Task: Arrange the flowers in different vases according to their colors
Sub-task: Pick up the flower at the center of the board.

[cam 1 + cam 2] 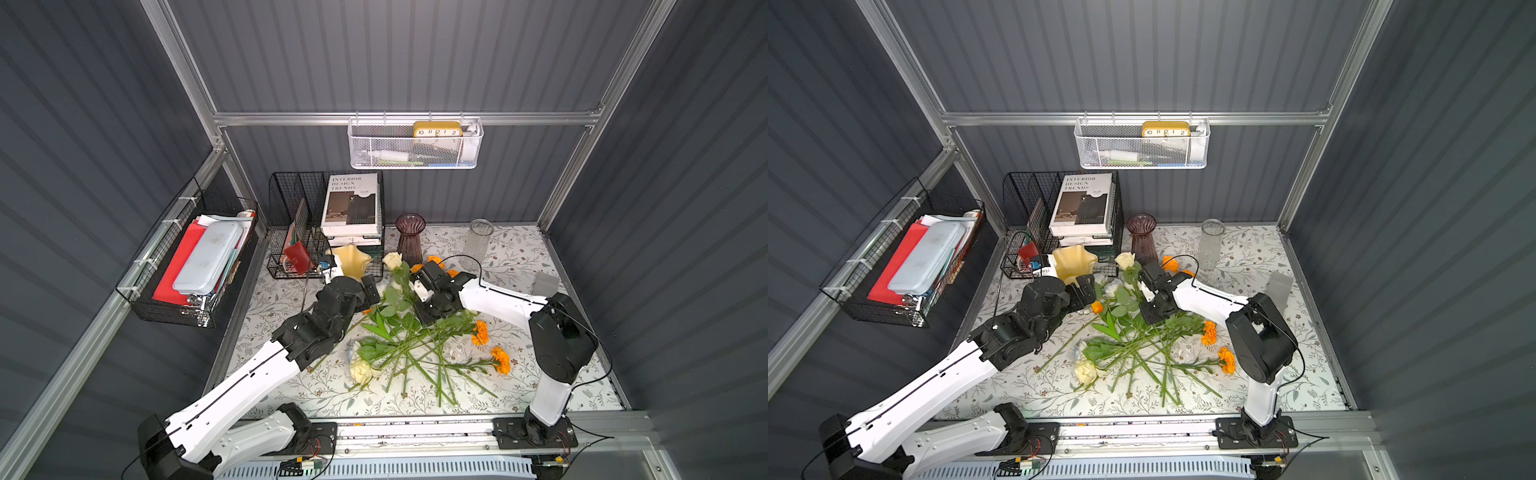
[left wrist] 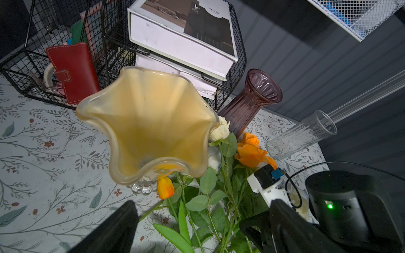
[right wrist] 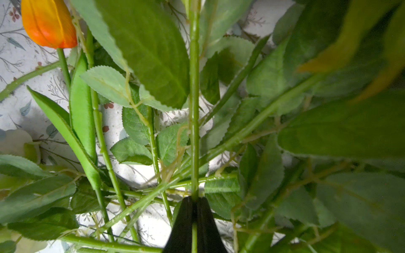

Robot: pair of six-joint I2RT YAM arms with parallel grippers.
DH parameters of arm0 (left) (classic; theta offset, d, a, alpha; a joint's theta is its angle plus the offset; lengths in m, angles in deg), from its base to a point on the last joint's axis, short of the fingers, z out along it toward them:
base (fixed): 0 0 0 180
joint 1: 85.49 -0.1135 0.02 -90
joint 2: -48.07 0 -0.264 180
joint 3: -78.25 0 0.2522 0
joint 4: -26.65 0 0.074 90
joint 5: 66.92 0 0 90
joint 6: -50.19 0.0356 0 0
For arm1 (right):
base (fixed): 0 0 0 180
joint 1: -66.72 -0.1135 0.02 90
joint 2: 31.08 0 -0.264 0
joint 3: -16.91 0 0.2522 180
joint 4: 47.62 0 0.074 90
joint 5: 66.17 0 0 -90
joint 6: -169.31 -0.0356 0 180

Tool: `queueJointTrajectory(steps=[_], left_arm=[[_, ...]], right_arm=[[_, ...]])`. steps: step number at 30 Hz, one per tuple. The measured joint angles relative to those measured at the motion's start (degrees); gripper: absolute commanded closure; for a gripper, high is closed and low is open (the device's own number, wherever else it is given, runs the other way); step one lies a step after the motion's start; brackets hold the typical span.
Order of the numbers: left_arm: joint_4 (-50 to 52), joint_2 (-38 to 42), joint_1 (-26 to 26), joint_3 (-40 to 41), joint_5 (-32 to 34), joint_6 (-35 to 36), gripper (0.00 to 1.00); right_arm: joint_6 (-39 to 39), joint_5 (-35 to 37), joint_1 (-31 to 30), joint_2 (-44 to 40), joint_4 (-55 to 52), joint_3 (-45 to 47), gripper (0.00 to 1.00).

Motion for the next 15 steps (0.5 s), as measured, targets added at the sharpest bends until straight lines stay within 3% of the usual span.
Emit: queueJointTrajectory(steps=[7,15], left_arm=[[0.00,0.00,0.00,0.00,0.00,0.00,0.03],[-0.02,0.00,0.00,0.04,0.00,0.00,0.03]], right_arm=[[0.00,0.20,0.00,-1.05,-0.57,-0.11,1.00],[0.17,1.14,0.11,-11.50,-3.10,-0.98,1.00]])
